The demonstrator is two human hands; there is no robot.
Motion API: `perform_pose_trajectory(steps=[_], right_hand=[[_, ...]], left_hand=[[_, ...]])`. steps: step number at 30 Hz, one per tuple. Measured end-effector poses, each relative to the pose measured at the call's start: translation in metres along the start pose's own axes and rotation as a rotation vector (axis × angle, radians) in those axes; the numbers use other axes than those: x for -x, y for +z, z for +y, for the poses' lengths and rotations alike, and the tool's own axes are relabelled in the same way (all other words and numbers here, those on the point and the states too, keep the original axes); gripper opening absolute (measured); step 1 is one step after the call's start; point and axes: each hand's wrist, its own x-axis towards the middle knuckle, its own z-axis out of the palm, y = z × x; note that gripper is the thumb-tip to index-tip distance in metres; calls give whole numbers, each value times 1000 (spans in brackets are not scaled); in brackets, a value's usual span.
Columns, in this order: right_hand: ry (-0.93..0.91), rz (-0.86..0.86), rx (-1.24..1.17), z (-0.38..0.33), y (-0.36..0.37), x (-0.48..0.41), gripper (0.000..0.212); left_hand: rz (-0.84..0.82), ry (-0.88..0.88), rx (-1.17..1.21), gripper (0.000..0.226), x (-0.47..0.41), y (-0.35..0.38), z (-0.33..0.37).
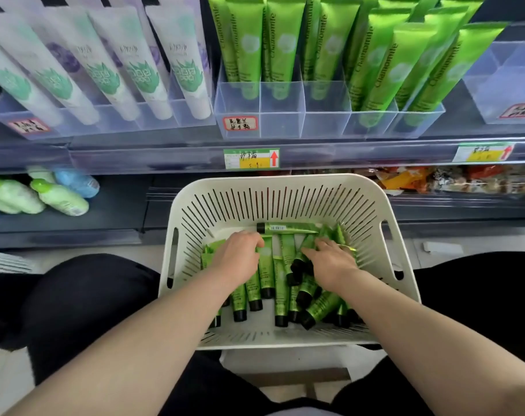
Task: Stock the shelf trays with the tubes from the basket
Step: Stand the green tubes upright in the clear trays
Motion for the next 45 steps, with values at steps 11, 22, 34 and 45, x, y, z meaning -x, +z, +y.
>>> perform_pose_trajectory(steps=[11,22,34,45], right_hand=[[-309,-167,99,-22,5,23,76],[-62,279,-231,-12,0,2,56],[174,139,-474,-3,-7,-11,49],[41,413,-565,29,-37,35,32]], left_hand=[[-24,-37,28,26,-4,8,-4],[-38,-65,46,28,-5,11,0],[-63,-72,53,25,-15,10,8],[-229,-163,41,50,-56,33,64]])
